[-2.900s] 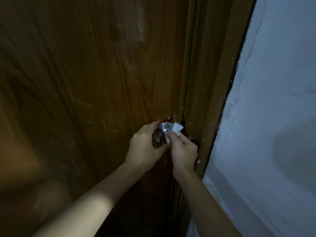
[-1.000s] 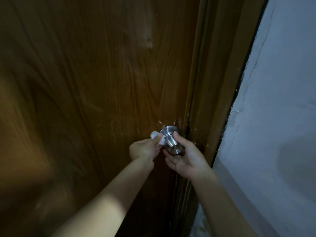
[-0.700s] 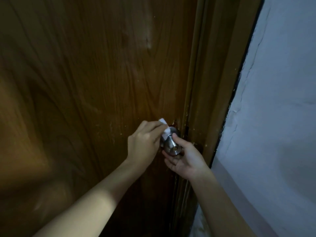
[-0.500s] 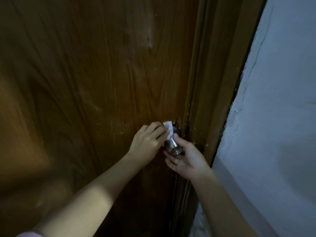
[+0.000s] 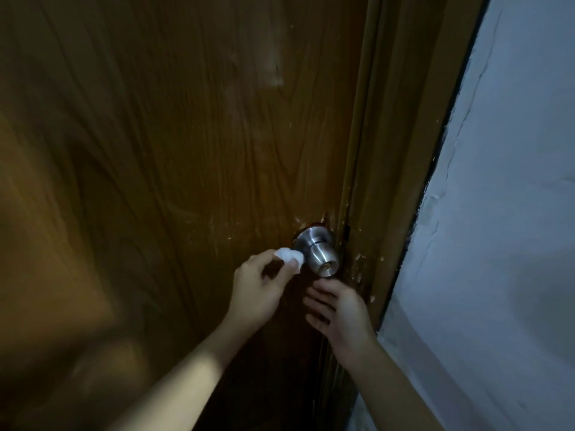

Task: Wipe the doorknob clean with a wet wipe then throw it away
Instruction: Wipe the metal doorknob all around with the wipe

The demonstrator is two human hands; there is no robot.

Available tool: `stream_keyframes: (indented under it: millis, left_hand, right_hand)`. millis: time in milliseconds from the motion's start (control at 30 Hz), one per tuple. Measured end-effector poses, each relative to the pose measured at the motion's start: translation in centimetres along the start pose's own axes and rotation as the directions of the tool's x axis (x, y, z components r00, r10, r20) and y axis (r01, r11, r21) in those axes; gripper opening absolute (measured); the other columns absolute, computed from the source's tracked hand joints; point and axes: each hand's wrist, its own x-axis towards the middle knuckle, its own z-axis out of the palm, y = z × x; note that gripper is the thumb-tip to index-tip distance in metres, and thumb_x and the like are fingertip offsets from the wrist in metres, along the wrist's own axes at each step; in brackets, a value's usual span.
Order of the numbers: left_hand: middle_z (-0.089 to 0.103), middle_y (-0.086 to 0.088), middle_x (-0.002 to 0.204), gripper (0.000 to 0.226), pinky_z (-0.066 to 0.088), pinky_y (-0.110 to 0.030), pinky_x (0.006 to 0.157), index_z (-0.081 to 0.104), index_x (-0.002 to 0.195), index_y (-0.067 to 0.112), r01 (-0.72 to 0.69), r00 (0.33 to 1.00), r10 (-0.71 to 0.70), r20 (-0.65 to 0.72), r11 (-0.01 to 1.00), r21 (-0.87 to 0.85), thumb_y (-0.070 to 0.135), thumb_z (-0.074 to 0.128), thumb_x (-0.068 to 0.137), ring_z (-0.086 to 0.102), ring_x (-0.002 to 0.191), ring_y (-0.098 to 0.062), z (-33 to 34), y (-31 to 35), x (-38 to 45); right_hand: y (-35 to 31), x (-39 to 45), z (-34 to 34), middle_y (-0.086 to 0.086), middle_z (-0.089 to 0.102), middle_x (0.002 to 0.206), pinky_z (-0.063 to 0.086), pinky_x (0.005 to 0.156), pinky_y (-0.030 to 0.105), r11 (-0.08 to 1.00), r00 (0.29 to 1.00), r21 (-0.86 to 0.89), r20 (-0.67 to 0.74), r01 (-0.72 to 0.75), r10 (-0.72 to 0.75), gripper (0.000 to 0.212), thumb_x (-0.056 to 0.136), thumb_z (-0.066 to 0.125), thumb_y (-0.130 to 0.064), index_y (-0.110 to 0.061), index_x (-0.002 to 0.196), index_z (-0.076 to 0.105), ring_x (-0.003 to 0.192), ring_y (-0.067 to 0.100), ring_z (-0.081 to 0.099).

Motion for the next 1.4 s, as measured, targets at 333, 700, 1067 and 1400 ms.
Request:
stream_keyframes:
  millis: [333,700,1067,1400]
  left_hand:
    - [0.074,0.005,0.096,0.022,0.044,-0.022,0.069,0.070,0.101,0.020,0.287,0.888,-0.154,0.433,0.922,-0.261,0.014,0.052,0.089,0.064,0.084,-0.005,-2.2,1.2,-0.9]
    - [0.068,-0.002,0.092,0.020,0.047,-0.024,0.069,0.067,0.091,0.014,0.278,0.945,-0.193,0.265,0.898,-0.341,0.015,0.047,0.092,0.062,0.085,-0.014,-2.5,1.8,0.4]
    - [0.071,0.003,0.107,0.048,0.054,-0.028,0.079,0.059,0.114,0.022,0.393,0.781,-0.084,0.618,0.836,-0.383,0.017,0.073,0.068,0.066,0.099,-0.015,-1.2,2.4,-1.2]
    - [0.061,0.005,0.055,0.019,0.042,-0.016,0.050,0.068,0.080,0.016,0.364,0.827,-0.222,0.517,0.911,-0.192,0.032,0.058,0.085,0.053,0.052,-0.007,0.0,1.4,-2.1]
  right_hand:
    - [-0.2,-1.7,0.5,0.004,0.075,0.093,0.049,0.071,0.033,0.962,0.957,-0.023,0.120,0.271,-0.266,0.037,0.072,0.056,-0.042,-0.016,0.094,0.071,0.087,0.018,0.068]
    - [0.4,-1.4,-0.9,0.003,0.073,0.096,0.056,0.078,0.029,0.805,0.818,-0.151,0.075,0.574,-0.570,0.020,0.078,0.063,-0.014,-0.012,0.097,0.071,0.093,0.014,0.067]
    - [-0.7,-1.3,-1.9,0.005,0.068,0.085,0.054,0.058,0.021,0.652,0.698,-0.296,0.078,0.698,-0.712,0.013,0.082,0.062,-0.002,-0.012,0.089,0.064,0.075,0.012,0.067]
    - [-0.1,-2.0,-2.9,-0.002,0.066,0.073,0.052,0.058,0.017,0.659,0.685,-0.242,0.037,0.712,-0.727,0.020,0.086,0.052,0.005,-0.011,0.086,0.064,0.066,0.008,0.064]
